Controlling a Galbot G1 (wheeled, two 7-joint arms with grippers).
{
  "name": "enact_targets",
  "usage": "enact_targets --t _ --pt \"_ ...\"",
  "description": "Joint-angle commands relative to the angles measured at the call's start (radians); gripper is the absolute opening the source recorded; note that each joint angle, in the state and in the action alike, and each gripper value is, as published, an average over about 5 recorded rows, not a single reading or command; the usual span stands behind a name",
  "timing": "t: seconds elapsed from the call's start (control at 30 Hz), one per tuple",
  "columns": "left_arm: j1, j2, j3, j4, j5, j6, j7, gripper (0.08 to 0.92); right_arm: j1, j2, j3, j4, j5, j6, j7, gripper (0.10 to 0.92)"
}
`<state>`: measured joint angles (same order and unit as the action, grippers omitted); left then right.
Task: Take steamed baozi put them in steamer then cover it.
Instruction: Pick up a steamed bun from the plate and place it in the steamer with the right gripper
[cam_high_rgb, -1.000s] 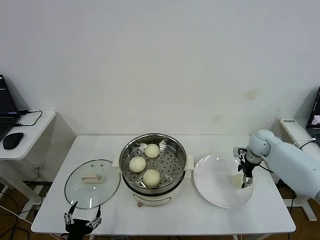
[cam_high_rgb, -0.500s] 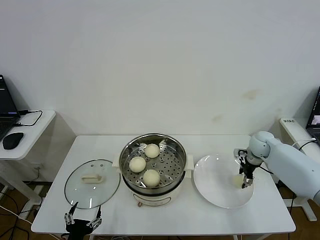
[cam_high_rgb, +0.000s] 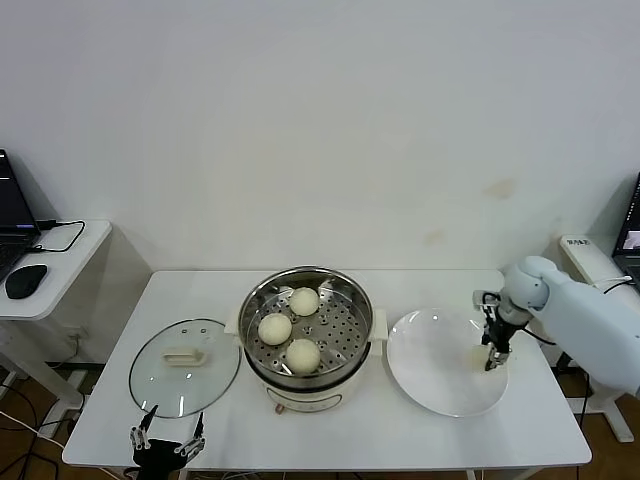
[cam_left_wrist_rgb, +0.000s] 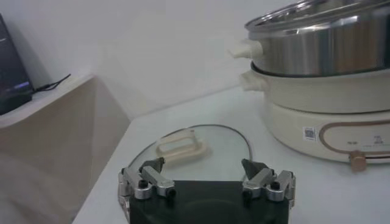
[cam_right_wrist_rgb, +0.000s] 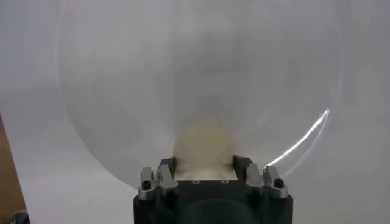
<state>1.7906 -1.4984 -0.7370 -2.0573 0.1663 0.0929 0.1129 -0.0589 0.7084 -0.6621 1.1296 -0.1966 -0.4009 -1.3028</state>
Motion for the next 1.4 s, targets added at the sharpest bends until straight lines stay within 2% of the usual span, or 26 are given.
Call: enact_targets --t 0.03,0.2,0.53,0.9,1.13,1.4 --pt "-0.001 0.008 -0.001 -0.004 0.0 -0.001 -0.002 0.823 0.229 -0.024 -0.138 0.095 0.209 -0.074 -0.021 0.585" --pt "-0.018 0.016 -0.001 0.016 0.004 -0.005 -0.006 0.823 0.436 0.036 -0.256 0.137 0.343 -0.117 -0.024 0.586" --pt "-0.019 0.019 -0.01 -0.007 -0.002 -0.014 -0.015 0.823 0.721 0.277 -0.422 0.103 0.555 -0.193 -0.026 0.586" --pt "-0.018 0.02 -0.016 -0.024 -0.013 -0.018 -0.014 0.823 0.69 0.519 -0.479 0.028 0.564 -0.206 -0.018 0.585" --pt "-0.021 0.02 -0.015 -0.025 -0.017 -0.017 -0.013 0.823 0.634 0.572 -0.496 0.014 0.544 -0.208 -0.01 0.585" --pt "-0.026 0.022 -0.018 -0.02 -0.018 -0.015 -0.011 0.823 0.547 0.575 -0.501 0.008 0.456 -0.196 -0.009 0.586"
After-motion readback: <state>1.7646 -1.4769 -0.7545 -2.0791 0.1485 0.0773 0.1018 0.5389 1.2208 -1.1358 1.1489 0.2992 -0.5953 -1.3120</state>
